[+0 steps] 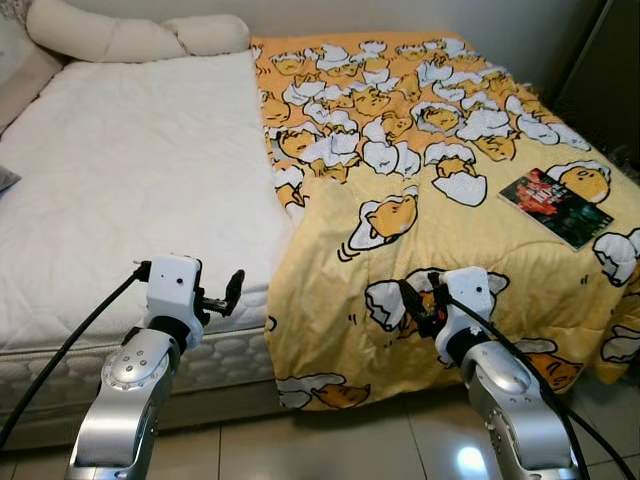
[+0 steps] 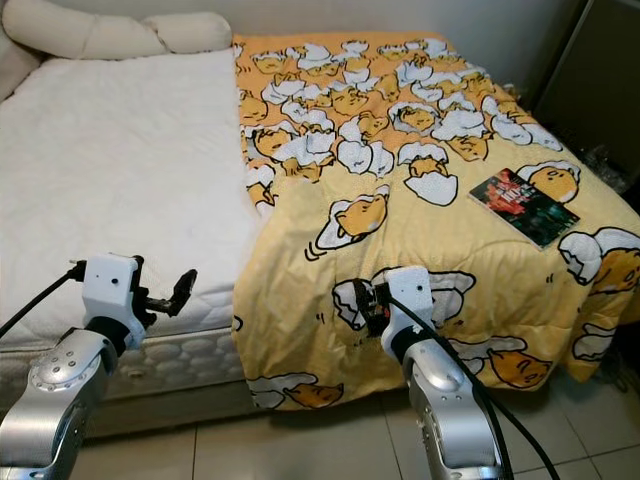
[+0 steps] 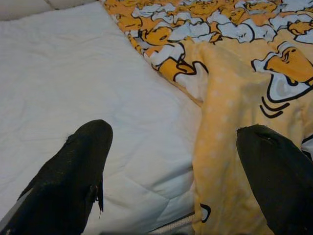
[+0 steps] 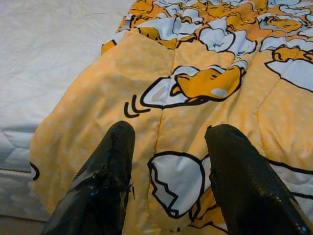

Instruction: Clean up the room

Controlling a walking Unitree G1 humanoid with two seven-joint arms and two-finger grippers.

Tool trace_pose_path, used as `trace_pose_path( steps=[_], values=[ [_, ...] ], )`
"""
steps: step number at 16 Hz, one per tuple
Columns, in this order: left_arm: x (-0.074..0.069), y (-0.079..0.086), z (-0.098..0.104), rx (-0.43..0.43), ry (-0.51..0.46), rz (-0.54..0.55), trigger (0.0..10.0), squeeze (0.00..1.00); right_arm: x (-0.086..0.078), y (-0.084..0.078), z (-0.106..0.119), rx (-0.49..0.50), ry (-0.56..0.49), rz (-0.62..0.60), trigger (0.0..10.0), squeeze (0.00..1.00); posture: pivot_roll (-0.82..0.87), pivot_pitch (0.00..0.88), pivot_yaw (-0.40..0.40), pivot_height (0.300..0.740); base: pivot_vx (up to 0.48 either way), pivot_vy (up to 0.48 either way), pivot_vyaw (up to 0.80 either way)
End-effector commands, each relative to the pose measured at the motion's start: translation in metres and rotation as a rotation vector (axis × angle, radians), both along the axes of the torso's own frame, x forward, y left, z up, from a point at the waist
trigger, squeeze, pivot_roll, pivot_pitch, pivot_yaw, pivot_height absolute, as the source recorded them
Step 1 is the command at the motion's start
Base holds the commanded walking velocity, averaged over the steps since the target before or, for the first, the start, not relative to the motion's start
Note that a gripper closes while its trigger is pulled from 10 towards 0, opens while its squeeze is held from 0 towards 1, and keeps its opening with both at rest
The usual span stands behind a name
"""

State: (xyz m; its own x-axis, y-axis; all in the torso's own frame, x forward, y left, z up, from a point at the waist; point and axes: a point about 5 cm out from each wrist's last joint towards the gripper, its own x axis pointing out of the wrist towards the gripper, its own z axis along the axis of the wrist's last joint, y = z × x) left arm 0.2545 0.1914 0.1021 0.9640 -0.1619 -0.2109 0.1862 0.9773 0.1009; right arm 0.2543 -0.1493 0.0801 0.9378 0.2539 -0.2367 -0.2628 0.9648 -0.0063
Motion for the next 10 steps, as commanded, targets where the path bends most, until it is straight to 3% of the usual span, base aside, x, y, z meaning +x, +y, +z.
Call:
trace_pose_path(
  steps=[1,5,7,10],
  values=[
    [0.002,-0.0036,0.0012,-0.006,-0.002,-0.019,10.0,0.0,0.0007,-0.0031,0.0027,-0.013,-0.009,-0.007,10.0,0.0,-0.13,0.021,0.036,0.74,0.326,0.0,0.0],
    [0.0017,-0.0048,-0.0002,-0.014,0.001,-0.016,10.0,0.0,-0.0004,-0.0024,0.0019,-0.01,0.0,-0.005,10.0,0.0,-0.13,0.02,0.028,0.74,0.334,0.0,0.0],
    [0.0005,-0.0043,-0.0014,-0.019,0.005,-0.01,10.0,0.0,0.0006,-0.0014,0.0026,-0.01,-0.001,0.004,10.0,0.0,-0.13,0.019,0.024,0.74,0.336,0.0,-0.71],
    [-0.0001,-0.0021,-0.0015,-0.016,0.006,-0.004,10.0,0.0,0.002,-0.0005,0.0036,-0.019,-0.008,0.011,10.0,0.0,-0.13,0.019,0.019,0.74,0.333,0.0,0.0]
  ],
)
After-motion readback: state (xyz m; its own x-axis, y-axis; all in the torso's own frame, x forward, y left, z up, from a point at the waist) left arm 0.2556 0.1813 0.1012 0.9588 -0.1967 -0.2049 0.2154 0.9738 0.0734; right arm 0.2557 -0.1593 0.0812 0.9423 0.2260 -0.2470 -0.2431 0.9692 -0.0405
